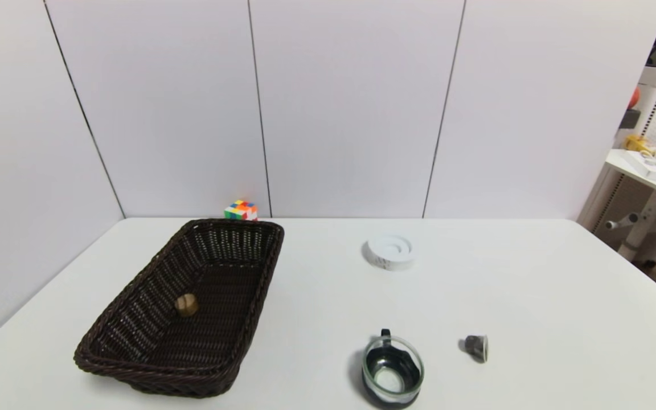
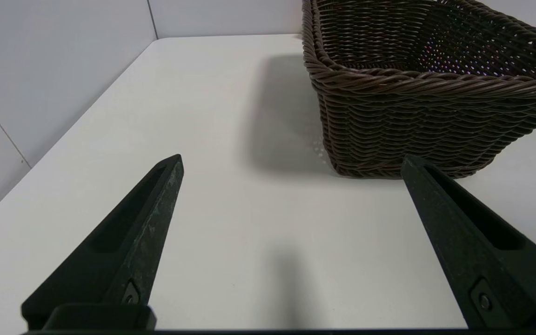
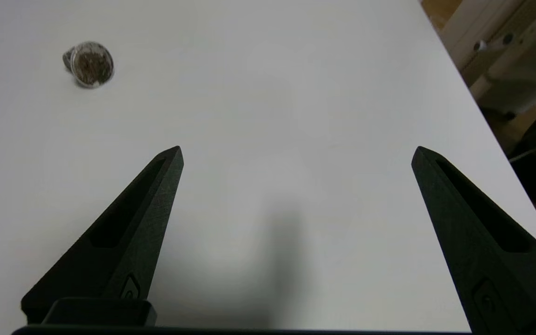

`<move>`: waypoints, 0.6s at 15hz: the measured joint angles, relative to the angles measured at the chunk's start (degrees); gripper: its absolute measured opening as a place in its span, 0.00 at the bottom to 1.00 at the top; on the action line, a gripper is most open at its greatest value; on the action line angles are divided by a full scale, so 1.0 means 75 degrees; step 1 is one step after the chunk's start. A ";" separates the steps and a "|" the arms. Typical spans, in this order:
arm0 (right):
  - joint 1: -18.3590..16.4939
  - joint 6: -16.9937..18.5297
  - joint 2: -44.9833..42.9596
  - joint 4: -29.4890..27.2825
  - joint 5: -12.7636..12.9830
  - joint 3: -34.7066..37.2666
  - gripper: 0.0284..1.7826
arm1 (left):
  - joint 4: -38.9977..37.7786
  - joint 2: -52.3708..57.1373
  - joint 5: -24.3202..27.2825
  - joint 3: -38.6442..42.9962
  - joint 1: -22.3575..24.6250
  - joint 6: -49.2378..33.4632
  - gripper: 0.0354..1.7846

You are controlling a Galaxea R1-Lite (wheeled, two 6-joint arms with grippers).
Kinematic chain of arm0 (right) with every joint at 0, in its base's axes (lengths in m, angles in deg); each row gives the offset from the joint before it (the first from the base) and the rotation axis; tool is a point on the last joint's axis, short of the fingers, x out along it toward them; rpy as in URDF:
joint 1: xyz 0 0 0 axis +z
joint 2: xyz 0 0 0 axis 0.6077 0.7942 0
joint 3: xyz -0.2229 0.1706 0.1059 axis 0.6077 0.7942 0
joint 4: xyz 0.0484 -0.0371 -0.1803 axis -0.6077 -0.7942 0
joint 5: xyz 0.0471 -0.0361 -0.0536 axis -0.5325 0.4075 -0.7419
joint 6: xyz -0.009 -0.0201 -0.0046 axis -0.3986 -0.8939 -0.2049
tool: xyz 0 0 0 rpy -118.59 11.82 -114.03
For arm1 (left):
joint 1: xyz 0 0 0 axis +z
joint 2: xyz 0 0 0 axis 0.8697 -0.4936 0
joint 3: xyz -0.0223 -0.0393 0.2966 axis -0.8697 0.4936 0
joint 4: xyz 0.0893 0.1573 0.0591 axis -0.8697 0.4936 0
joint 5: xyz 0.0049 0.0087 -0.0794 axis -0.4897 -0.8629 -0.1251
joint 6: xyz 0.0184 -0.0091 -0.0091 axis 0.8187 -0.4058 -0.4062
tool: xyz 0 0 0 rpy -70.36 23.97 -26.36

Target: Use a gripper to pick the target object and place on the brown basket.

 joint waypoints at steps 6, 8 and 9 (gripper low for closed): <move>-0.0397 -0.0150 -0.1690 0.0782 -0.1149 0.0831 0.95 | 0.0003 -0.0003 0.0000 0.0000 0.0000 0.0000 0.94; -0.0423 -0.0297 -0.2103 0.0683 -0.1479 0.0852 0.95 | 0.0003 0.0000 -0.0003 0.0000 0.0000 0.0003 0.94; -0.0424 -0.0293 -0.2241 0.0605 -0.1575 0.0857 0.95 | 0.0000 0.0000 -0.0003 0.0000 0.0000 0.0003 0.94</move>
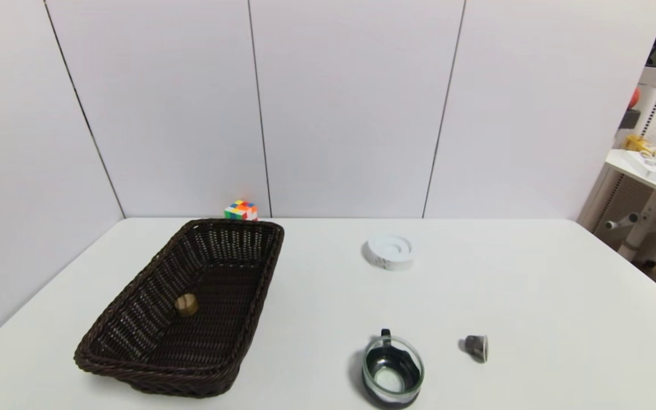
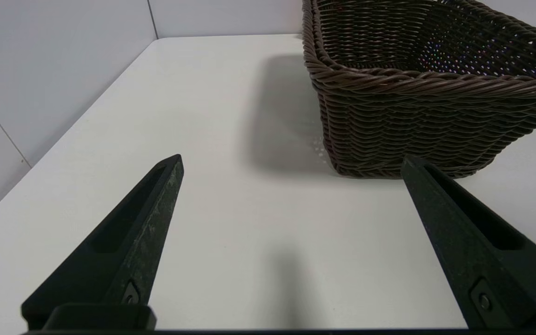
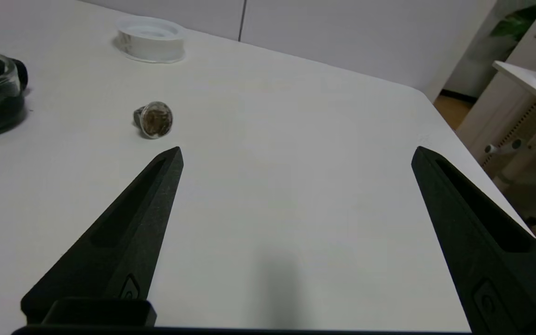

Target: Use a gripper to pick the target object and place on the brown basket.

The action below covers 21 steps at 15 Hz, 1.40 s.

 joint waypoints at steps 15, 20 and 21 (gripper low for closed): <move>-0.0003 0.1720 -0.0242 -0.0193 0.0439 0.0007 0.95 | 0.0003 0.0000 0.0000 0.0000 0.0000 -0.0003 0.94; -0.0003 0.1734 -0.0242 -0.0202 0.0439 0.0007 0.95 | 0.0000 -0.0003 0.0000 0.0000 0.0000 0.0000 0.94; -0.0003 0.1731 -0.0242 -0.0202 0.0436 0.0007 0.95 | 0.0000 -0.0003 0.0000 0.0000 0.0000 0.0000 0.94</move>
